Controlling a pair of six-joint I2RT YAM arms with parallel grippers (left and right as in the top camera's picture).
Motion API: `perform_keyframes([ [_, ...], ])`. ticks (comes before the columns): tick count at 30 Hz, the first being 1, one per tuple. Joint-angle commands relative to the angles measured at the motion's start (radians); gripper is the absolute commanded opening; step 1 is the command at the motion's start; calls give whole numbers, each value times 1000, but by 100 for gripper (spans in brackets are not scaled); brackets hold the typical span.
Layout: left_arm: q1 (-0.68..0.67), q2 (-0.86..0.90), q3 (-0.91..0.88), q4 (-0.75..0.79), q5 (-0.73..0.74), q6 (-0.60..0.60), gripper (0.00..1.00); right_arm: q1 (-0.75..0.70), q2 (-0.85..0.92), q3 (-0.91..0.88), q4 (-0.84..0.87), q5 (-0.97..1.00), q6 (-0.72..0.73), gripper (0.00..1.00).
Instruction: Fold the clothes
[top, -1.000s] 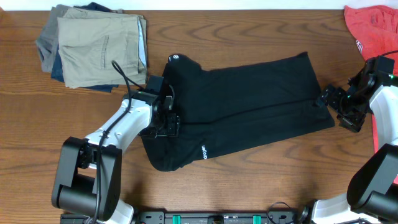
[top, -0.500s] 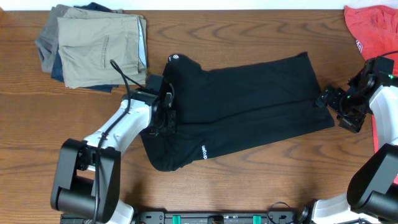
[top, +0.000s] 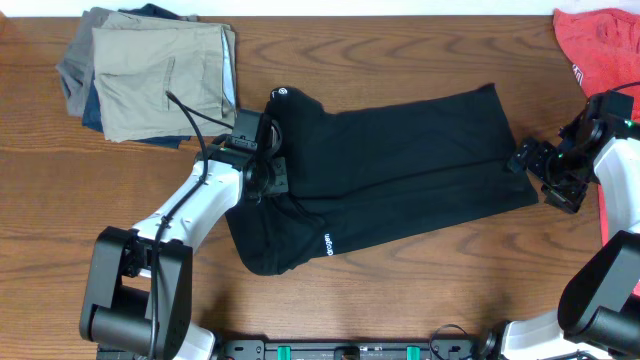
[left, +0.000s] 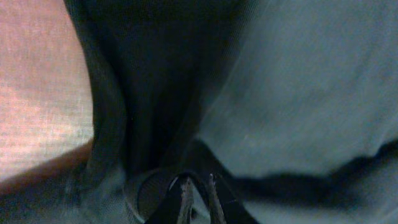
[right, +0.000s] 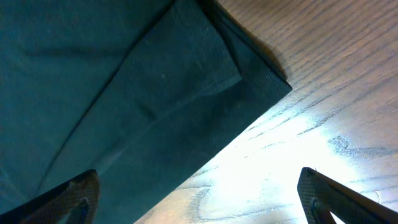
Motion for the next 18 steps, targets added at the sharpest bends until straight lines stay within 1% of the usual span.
perform_keyframes([
  [1,2,-13,11,38,-3,-37,13,21,3,-7,-2,-7,-19,99],
  [4,2,-13,11,101,-23,-49,13,21,3,-7,-2,-7,-19,99],
  [7,2,-13,11,168,-79,-96,14,21,3,-7,-4,-7,-19,99],
  [8,2,-13,11,179,-86,-105,17,21,3,-7,-6,-8,-19,99],
  [9,2,-13,11,184,-85,-105,29,21,3,-7,-9,-7,-19,99],
  [10,2,-13,11,181,-84,-105,36,22,3,-7,-10,-8,-19,99],
  [13,2,-23,11,124,-81,-104,37,35,3,-7,-21,-30,-27,99],
  [15,3,-47,11,74,-82,-104,37,58,3,-7,-19,-90,-72,99],
  [17,6,-92,11,33,-82,-105,40,92,3,-7,-15,-169,-119,99],
  [18,8,-119,11,17,-81,-105,43,115,3,-7,-14,-205,-129,98],
])
